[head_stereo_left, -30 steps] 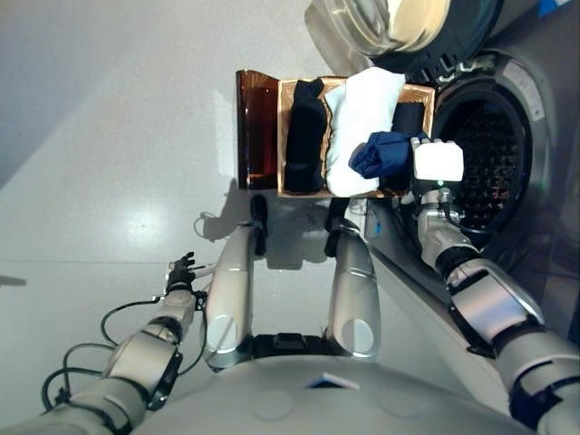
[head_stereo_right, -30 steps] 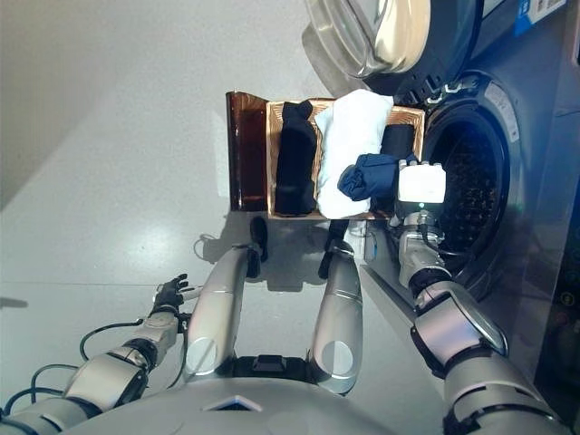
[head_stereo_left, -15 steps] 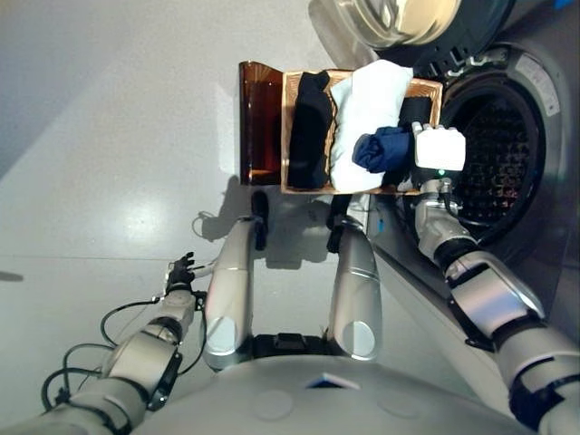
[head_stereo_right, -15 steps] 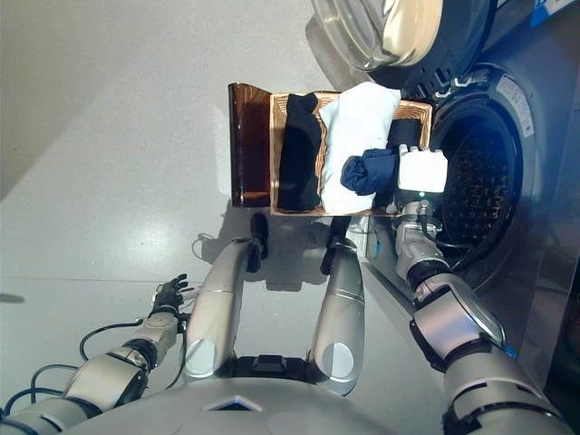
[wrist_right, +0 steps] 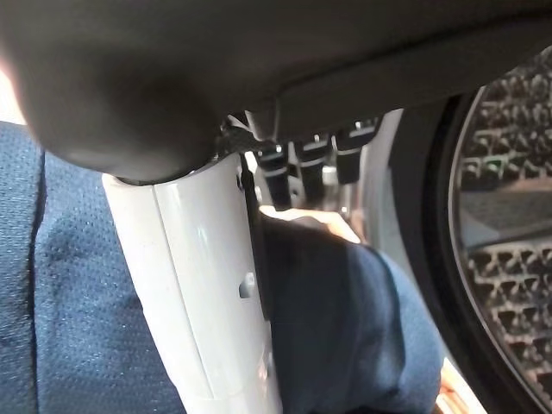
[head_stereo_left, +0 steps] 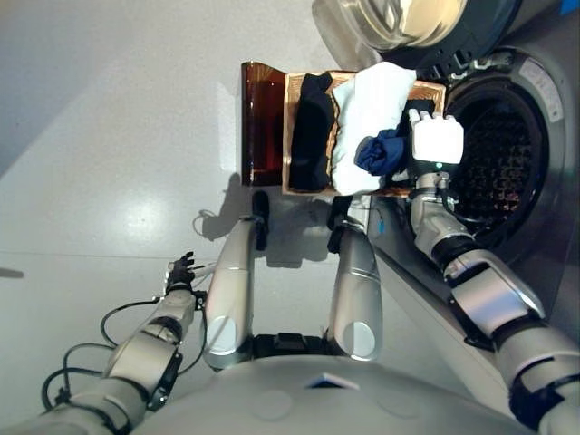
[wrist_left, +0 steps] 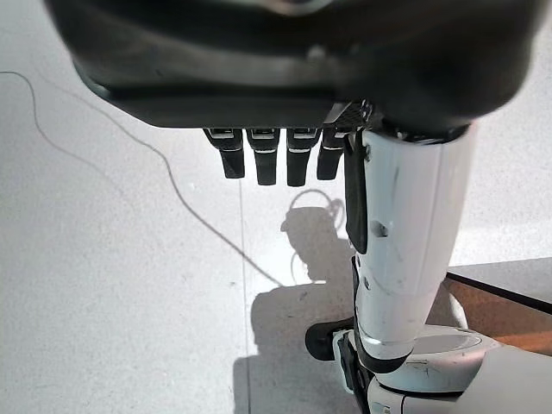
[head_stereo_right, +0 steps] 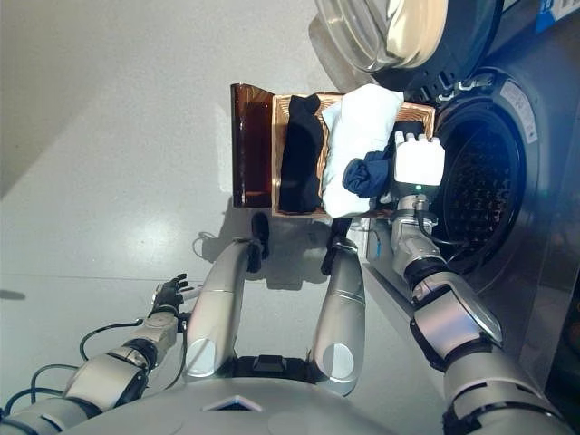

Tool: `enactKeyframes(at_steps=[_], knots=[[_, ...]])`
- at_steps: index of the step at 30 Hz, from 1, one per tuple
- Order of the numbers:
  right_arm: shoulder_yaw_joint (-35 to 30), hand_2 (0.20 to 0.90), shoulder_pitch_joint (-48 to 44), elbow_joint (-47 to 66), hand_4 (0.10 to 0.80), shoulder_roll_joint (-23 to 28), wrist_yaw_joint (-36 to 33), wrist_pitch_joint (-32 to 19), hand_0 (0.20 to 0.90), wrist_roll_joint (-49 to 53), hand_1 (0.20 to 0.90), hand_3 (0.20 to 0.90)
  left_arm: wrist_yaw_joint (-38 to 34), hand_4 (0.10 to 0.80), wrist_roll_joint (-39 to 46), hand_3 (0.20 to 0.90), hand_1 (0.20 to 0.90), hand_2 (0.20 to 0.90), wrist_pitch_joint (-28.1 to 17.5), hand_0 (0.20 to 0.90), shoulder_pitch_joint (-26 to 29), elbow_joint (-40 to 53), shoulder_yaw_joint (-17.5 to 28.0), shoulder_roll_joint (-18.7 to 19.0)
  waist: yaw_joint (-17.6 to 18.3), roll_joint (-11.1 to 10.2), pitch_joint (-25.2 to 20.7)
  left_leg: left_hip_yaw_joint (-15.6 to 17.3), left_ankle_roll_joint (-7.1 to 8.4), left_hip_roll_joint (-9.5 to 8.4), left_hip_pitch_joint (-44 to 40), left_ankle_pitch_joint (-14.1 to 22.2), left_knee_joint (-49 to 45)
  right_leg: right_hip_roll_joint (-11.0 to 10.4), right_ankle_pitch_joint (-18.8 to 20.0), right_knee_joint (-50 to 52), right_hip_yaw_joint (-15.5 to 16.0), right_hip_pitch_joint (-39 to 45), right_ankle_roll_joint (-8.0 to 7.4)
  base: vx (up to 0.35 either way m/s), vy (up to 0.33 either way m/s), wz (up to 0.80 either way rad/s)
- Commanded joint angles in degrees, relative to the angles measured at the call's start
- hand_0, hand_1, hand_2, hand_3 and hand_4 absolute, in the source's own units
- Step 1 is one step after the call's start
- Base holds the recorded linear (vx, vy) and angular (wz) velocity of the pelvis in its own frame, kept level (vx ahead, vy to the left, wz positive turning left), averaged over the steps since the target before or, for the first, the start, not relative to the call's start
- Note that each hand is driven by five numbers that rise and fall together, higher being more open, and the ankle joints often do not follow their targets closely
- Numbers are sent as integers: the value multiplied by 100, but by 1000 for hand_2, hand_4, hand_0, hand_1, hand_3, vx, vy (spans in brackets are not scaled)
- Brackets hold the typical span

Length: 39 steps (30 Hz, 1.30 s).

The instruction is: Pick up the clothes and place them into the washing machine

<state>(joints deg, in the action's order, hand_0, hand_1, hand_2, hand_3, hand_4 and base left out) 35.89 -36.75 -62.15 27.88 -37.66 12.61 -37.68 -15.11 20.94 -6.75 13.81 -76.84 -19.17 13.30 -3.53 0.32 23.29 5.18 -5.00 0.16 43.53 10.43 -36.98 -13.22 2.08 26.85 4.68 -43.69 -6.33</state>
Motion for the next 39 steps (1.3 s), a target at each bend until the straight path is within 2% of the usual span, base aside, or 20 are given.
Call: enactKeyframes(at_steps=[1,9,21,22,24,25,26,33,35,39], knots=[[7,900,-470,-26,800,534,-449,213,900,42,900,900,-276,800,149,900,900,900,-47,900,-433,-91,-29,38,-44,201,-176,-313,785,159,191,-132,118,45,-996,755,-40,176,204,0,0,0],[232,900,-903,-866,800,493,-475,204,900,259,900,900,-215,800,270,900,900,900,-114,900,-527,94,-224,10,-132,346,-85,-335,779,119,444,-114,-74,23,-1106,981,-45,-17,233,-11,4,5],[434,900,-1351,-1462,800,697,-498,193,900,399,900,900,-177,800,345,900,900,900,-227,900,-601,511,-462,32,-196,537,50,-306,743,105,873,75,-594,-55,-1320,1603,-119,-505,311,-9,4,5],[441,848,-1387,-1510,763,713,-498,176,848,438,848,848,-174,800,367,900,900,900,-238,900,-602,541,-472,31,-202,543,59,-300,740,105,901,78,-612,-54,-1329,1605,-120,-520,314,0,0,0],[446,395,-1423,-1510,439,734,-482,151,395,473,395,395,-172,800,370,900,900,900,-247,900,-627,590,-485,39,-199,554,85,-302,734,100,934,89,-651,-53,-1343,1648,-137,-571,323,0,0,0],[451,249,-1434,-1518,335,741,-479,143,249,491,249,249,-165,800,381,900,900,900,-244,900,-623,607,-490,39,-200,559,89,-301,730,99,940,99,-664,-52,-1352,1671,-141,-588,327,-11,19,3],[455,200,-1457,-1541,300,746,-488,125,200,524,200,200,-168,800,396,900,900,900,-250,900,-625,620,-504,41,-200,560,94,-305,726,96,954,107,-684,-54,-1358,1703,-147,-613,331,-6,11,6],[505,200,-1508,-1580,300,704,-496,40,200,586,200,200,-195,800,389,900,900,900,-291,900,-622,646,-553,61,-195,550,120,-291,711,84,960,125,-706,-51,-1363,1722,-141,-632,331,-1,1,1],[521,200,-1477,-1523,300,541,-469,30,200,547,200,200,-187,800,327,900,900,900,-201,900,-232,302,-575,17,-96,469,119,-293,707,101,951,127,-704,-29,-1369,1722,-155,-643,333,0,0,0],[582,200,-1491,-1336,300,558,-420,97,200,565,200,200,-148,800,451,900,900,900,-56,900,-104,129,-348,32,-63,395,70,-290,707,115,870,117,-638,-13,-1338,1655,-162,-571,327,0,0,0]])
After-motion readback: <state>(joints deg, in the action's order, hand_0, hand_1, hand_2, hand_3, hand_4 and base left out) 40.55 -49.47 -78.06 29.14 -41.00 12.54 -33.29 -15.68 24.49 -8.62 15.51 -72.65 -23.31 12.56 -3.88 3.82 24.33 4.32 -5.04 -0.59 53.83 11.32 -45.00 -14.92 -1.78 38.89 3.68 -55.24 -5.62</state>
